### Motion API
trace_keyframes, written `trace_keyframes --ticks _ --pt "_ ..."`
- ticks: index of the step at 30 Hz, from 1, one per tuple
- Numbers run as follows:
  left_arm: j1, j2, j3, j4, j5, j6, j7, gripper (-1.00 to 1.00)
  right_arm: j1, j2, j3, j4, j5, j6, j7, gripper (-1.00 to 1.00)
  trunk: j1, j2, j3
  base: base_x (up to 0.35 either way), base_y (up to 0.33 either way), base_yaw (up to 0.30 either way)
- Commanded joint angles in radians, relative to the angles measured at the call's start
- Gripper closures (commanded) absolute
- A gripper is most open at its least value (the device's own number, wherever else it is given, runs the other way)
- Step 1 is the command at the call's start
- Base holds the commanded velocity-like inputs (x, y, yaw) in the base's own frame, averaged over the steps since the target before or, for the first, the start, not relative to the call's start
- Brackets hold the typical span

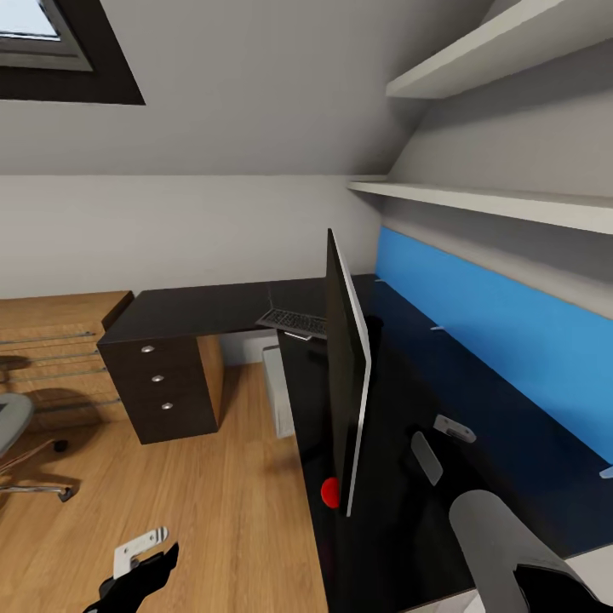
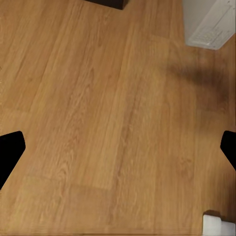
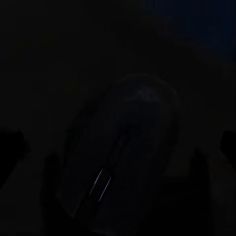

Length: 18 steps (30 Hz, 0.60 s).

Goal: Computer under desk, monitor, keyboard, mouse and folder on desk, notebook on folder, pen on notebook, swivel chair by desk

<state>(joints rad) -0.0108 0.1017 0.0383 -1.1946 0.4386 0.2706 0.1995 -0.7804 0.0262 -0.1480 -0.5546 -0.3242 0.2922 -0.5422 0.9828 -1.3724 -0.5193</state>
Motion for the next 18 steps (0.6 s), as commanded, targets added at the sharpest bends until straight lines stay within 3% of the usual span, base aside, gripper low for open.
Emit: trace_keyframes --ticks 1,18 --pt "0.000 0.001 -0.001 0.000 0.011 0.004 0.006 -1.00 0.000 0.001 -0.003 -0.002 -0.005 0.004 -0.004 -1.00 0.000 -0.001 -0.001 0.000 0.000 0.000" --pt "0.000 0.001 -0.001 0.023 0.009 0.001 0.004 -1.00 0.000 0.000 -0.003 -0.001 -0.006 0.005 -0.005 -1.00 0.000 -0.001 -0.001 0.000 0.000 0.000"
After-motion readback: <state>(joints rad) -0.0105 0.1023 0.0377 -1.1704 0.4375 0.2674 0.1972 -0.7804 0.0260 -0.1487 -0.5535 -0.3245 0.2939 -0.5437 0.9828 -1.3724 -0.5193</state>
